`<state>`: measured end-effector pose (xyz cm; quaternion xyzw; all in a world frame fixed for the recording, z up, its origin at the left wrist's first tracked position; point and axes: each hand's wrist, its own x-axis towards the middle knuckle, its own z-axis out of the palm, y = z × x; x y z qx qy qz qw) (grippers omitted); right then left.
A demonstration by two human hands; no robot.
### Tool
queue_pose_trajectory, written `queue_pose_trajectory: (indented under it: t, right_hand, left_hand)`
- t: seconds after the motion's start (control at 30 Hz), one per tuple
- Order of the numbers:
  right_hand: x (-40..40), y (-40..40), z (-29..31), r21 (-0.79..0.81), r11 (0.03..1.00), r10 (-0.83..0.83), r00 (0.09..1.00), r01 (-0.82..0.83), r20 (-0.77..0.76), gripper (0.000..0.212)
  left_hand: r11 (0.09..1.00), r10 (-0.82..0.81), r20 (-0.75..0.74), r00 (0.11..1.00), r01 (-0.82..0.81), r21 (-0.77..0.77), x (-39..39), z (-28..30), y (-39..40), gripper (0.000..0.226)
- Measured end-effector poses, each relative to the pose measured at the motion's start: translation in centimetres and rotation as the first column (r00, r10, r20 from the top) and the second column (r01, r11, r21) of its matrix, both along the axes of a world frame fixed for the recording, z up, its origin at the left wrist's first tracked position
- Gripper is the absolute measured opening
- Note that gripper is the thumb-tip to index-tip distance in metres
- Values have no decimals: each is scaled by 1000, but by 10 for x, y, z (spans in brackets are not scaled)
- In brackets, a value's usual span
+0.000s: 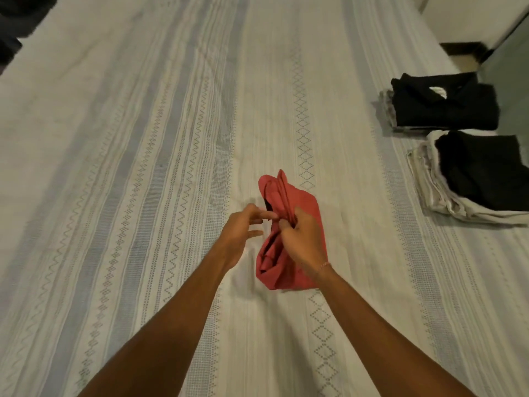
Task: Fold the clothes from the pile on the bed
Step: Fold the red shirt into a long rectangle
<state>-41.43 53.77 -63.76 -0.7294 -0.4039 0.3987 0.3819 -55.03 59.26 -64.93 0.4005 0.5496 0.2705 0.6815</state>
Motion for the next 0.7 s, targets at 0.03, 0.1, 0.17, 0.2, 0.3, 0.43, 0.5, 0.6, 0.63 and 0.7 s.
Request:
queue_pose_trajectory:
  t: [0.03, 0.1, 0.17, 0.2, 0.3, 0.43, 0.5, 0.6, 0.63, 0.7]
  right_hand:
    - [2, -4, 9, -6, 999, -40, 990, 40, -133, 11]
    - [7, -12, 25, -33, 991, -129, 896, 127, -425, 13]
    - [16, -25, 36, -94, 978, -203, 737, 186, -644, 20]
    - [23, -32, 39, -123, 972, -228, 671, 200, -705, 23]
    - [48, -62, 27, -219, 960, -279, 521, 176, -807, 30]
    - [99, -107, -27, -380, 918, -341, 722, 116, -602, 27]
    - [120, -130, -59, -464, 877, -305, 892, 127, -334, 23]
    - [131, -150, -86, -445, 868, -273, 960, 220, -59, 16]
    - [129, -150, -87, -385, 889, -269, 963, 247, -3, 15]
    - [125, -143, -82, -259, 926, -262, 961, 275, 85, 19]
  left_hand:
    - [996, 84, -33, 996, -84, 4, -4, 0, -2, 38]
    - [982, 181, -181, 967, -186, -12, -12, -8, -9, 37]
    - [976, 153, -195, 969, -178, -122, -22, -11, -26, 67]
    - [959, 174, -107, 979, -193, -206, -26, -15, -33, 85]
    - [936, 218, 194, 956, -150, -318, -36, -28, -55, 103]
    - [975, 38, -57, 998, -50, -217, -30, -49, -85, 59]
    - [990, -21, -239, 971, -13, -140, -28, -66, -100, 39]
    - [999, -29, -375, 927, 12, -49, -22, -85, -115, 27]
    - [1000, -3, -414, 910, 4, 1, -20, -87, -115, 25]
    - [993, 69, -485, 872, -12, 120, -14, -88, -108, 23]
